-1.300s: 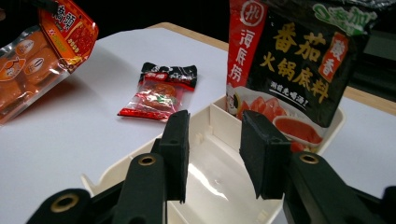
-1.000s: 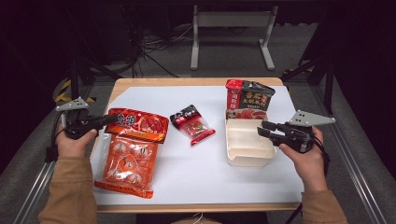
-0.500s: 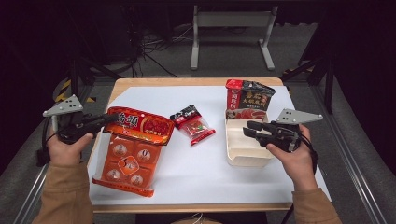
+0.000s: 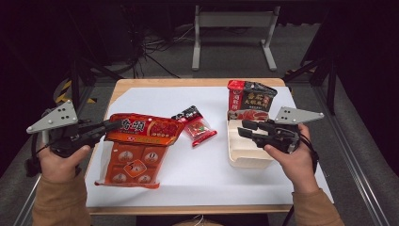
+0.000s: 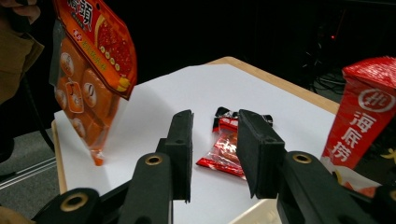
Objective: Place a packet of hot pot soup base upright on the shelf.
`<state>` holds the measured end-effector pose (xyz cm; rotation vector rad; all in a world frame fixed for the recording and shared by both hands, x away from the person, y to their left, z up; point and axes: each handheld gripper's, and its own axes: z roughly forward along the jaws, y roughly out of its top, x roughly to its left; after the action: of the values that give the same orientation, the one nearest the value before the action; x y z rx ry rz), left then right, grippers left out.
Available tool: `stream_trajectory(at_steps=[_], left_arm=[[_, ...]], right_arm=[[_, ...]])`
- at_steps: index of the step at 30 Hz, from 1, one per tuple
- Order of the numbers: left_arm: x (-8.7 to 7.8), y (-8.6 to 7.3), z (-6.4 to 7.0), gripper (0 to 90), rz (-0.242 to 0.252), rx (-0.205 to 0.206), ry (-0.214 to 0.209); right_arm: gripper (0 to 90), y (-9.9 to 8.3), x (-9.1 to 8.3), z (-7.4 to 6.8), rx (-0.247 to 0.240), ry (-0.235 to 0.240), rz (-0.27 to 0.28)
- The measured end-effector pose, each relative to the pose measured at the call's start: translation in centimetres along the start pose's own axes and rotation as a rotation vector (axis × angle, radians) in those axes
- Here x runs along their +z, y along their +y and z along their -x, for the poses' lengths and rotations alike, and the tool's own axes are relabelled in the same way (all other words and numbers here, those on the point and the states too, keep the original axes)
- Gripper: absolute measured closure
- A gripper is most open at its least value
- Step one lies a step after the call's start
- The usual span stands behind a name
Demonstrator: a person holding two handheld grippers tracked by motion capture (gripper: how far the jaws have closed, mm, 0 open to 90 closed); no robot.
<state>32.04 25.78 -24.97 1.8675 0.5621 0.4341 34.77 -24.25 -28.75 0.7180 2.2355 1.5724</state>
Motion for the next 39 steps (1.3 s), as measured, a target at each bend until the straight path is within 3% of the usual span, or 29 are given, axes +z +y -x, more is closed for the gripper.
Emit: stream_trajectory(at_steps=[6, 10, 17, 25, 30, 39], left_arm=[[0.0, 1.0, 2.1, 90.0, 0.005, 0.07, -0.003], [0.3, 1.1, 2.5, 90.0, 0.015, 0.068, -0.002], [0.8, 1.4, 3.1, 90.0, 0.059, 0.057, -0.024], [1.7, 1.8, 4.1, 90.0, 0.095, 0.077, -0.077], [2.5, 2.2, 5.0, 90.0, 0.107, 0.089, -0.124], [3.4, 2.4, 5.8, 90.0, 0.111, 0.093, -0.155]], right_arm=[[60.4, 0.7, 0.5, -0.8, -0.028, 0.023, 0.025], [56.9, 1.1, 1.1, -1.1, -0.046, 0.03, 0.047], [50.0, 1.8, 2.7, -2.2, -0.076, 0.082, 0.082], [46.2, 2.4, 4.7, -3.0, -0.099, 0.117, 0.086], [43.5, 2.5, 6.4, -3.8, -0.118, 0.171, 0.082], [43.3, 2.6, 8.0, -4.4, -0.116, 0.228, 0.098]])
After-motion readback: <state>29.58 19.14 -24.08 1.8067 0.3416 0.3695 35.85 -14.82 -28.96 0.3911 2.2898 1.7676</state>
